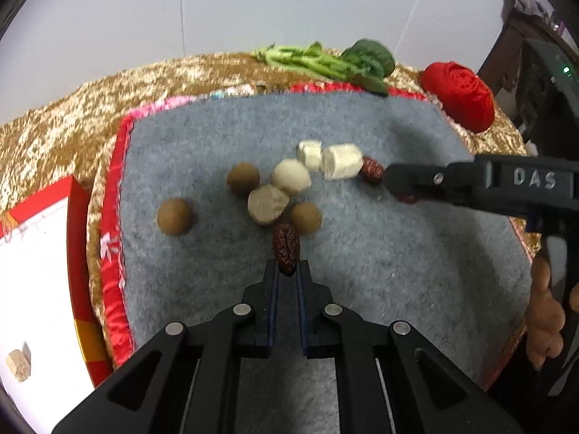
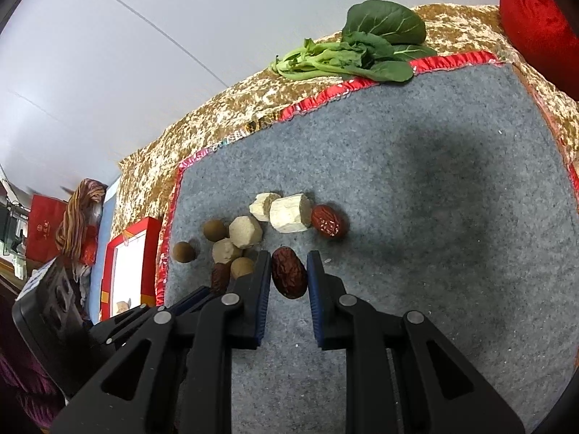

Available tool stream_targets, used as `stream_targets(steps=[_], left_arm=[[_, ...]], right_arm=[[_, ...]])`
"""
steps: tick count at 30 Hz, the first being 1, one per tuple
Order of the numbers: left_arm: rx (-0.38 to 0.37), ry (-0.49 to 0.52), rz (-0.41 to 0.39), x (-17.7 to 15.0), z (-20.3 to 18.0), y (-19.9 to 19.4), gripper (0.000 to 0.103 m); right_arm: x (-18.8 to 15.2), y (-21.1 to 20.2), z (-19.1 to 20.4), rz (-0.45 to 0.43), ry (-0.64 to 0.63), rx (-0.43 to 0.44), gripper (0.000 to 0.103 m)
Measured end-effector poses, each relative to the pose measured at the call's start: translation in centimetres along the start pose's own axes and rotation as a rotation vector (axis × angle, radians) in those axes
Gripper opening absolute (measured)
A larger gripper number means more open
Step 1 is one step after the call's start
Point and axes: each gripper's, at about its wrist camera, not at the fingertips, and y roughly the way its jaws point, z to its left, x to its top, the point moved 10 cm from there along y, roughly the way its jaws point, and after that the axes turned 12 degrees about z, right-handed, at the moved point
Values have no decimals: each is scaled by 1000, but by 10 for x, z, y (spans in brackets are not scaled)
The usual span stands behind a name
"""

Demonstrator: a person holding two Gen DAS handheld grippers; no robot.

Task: Organize fruits
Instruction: 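Grasp a red date with the right tool while the left tool grasps another date, then carry both held red dates from the mat over the white tray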

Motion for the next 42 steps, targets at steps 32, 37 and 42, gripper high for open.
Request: stream_targets(steps=[32, 37, 42], left_arm=[[185, -196, -180, -18, 93, -83, 13], [203, -283, -164, -37, 133, -92, 13], [217, -336, -141, -52, 157, -92, 13]], right_arm=[[-17, 20, 60, 31, -100, 72, 22], [-35, 47, 118, 70, -205, 132, 22], [-62, 72, 177, 106, -318, 192, 22]])
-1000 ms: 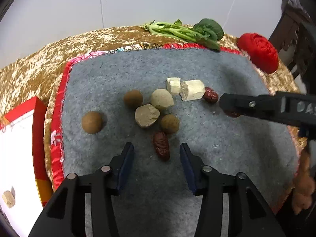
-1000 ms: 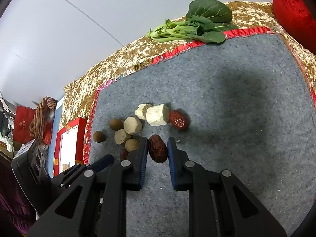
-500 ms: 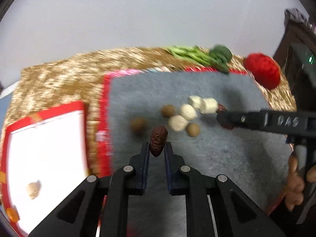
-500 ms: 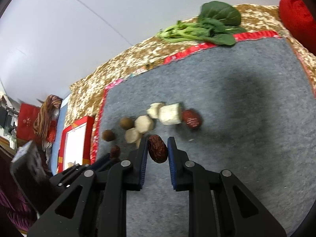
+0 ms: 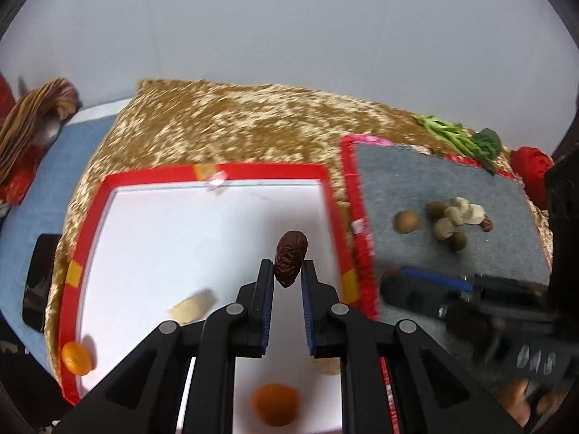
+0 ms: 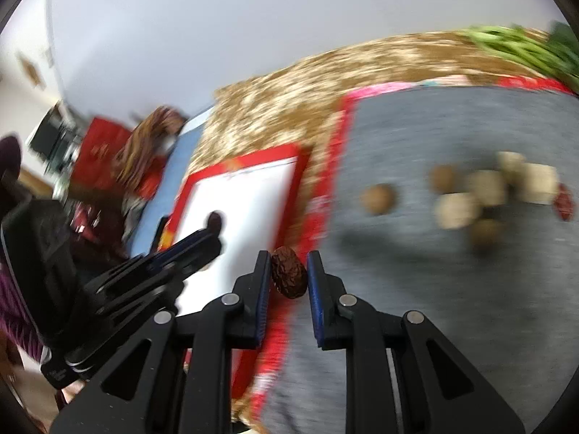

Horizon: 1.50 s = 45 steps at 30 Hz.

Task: Organize fruits
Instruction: 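Carry both held red dates from the mat over the white tray, then open both tools to drop the red dates into the white tray, then move both open tools back over the mat toward the brown longans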

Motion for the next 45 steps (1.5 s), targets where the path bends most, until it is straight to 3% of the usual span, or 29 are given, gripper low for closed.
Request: stream_targets(steps=[6, 14, 15, 17, 19, 21, 24, 28, 38, 42, 45], left_arm=[[6, -41, 37, -9, 21, 6, 13], [14, -131, 87, -13, 40, 17, 16], [13, -145, 90, -13, 42, 17, 18], [9, -175, 84, -12, 46, 17, 37], [21, -183, 68, -10, 47, 14, 48], [52, -174, 58, -7, 45, 13, 51], [34, -163, 52, -4, 37, 14, 51], [23, -114, 37, 2, 13, 13, 51], [30, 88, -32, 15, -59, 13, 51], [4, 219, -38, 16, -95, 20, 50], [-3, 310, -23, 17, -114, 30, 50]], right_arm=[[-13, 33, 44, 41, -105, 22, 22], [-25, 57, 49, 89, -155, -39, 23], [-26, 59, 49, 96, -160, -38, 23], [-29, 63, 49, 111, -168, -43, 25], [-30, 62, 50, 118, -171, -30, 35], [-29, 57, 51, 105, -177, -20, 49], [-23, 42, 48, 69, -177, -17, 50], [-11, 17, 22, 20, -110, -23, 50], [11, -71, -98, -118, 227, 2, 50], [7, -85, -121, -123, 288, 7, 50], [4, -82, -128, -91, 280, -35, 50]])
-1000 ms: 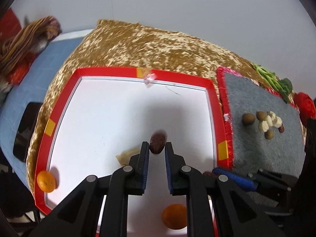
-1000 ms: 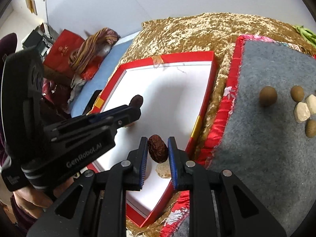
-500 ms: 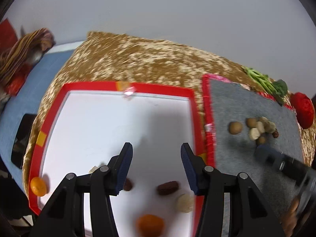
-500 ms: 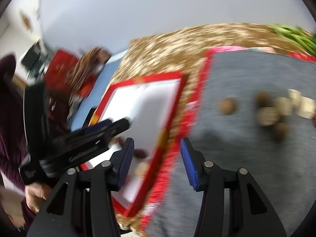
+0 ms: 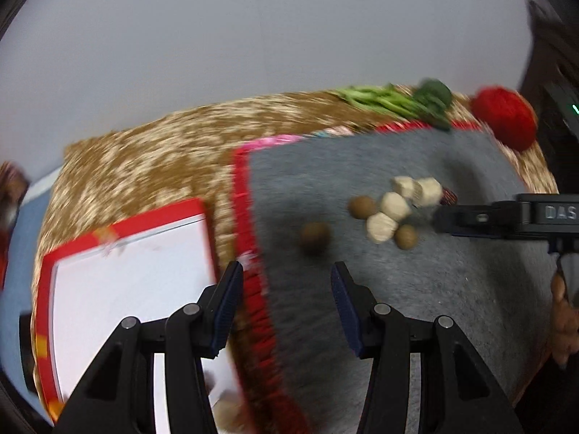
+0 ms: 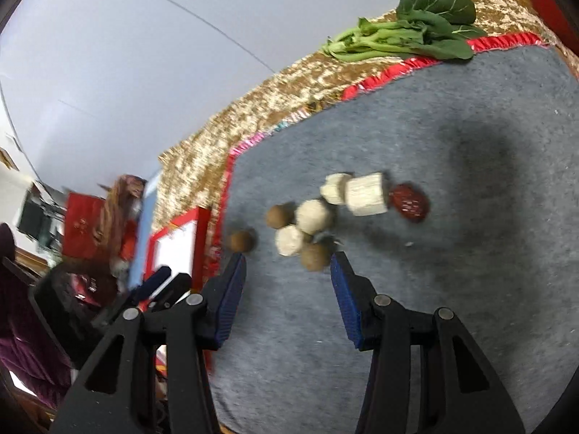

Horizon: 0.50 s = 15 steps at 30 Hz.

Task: Organize fruits
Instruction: 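Move both open tools back over the mat toward the brown longans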

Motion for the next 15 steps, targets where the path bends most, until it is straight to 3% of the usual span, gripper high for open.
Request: stream_targets(steps=[8, 13, 15], left_arm=[[29, 118, -43, 24, -2, 10, 49], [-1, 193, -14, 25, -12, 24, 49], [2, 205, 1, 26, -12, 31, 43]], right_arm=[[3, 29, -15, 87, -13, -88, 39], [7, 44, -10, 100, -44, -154, 33], [9, 48, -14, 98, -48, -197, 30]])
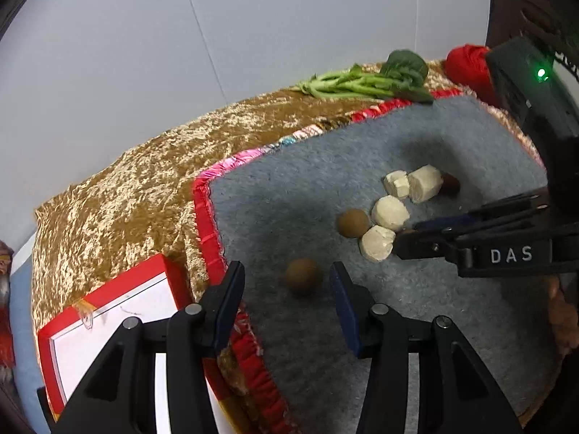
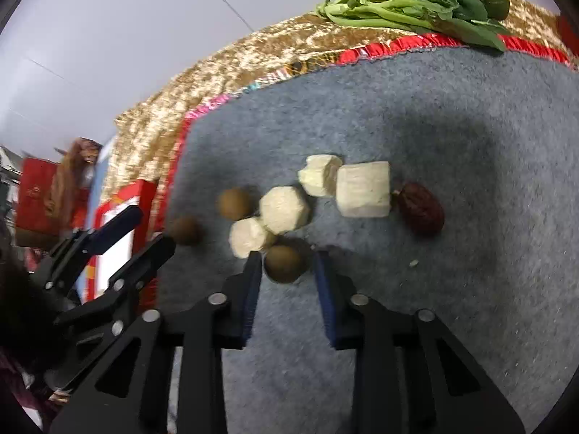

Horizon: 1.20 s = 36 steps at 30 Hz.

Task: Organize fruits
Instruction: 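Move both open tools back over the mat toward the brown longans, then grasp a brown longan with the right tool while the left tool grasps another longan, then carry both held longans over the white tray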

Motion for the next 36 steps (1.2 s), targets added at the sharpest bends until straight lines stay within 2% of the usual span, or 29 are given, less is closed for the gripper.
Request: stream_targets(steps=[1, 4, 7, 9, 13, 17, 23, 28, 33, 36], left_arm=[[-13, 1, 12, 0, 0, 4, 36], [-41, 8, 36, -1, -5, 11, 31], [-45, 62, 66, -6, -20, 21, 25], [-22, 80, 69, -7, -24, 24, 25], [-73, 15, 60, -5, -19, 19, 25], [-94, -18, 41, -6, -13, 9, 25], [-104, -112, 20, -13, 0, -15, 25], [-52, -230, -18, -22, 26, -38, 25], [60, -381, -59, -49, 71, -64, 25], [102, -480, -84, -65, 103, -75, 25]], right_arm=[[2, 2, 0, 0, -2, -5, 30], [4, 5, 2, -5, -24, -45, 28], [3, 5, 4, -7, -48, -68, 26], [2, 3, 3, -3, -38, -45, 24], [-1, -8, -2, -2, 13, 43, 24], [0, -30, -12, -47, 58, 108, 24], [-2, -42, -26, -61, 106, 155, 24], [-3, -38, -2, -58, 68, 181, 24], [-19, -21, 56, -35, -65, 206, 24], [-27, -13, 87, -50, -133, 215, 24]])
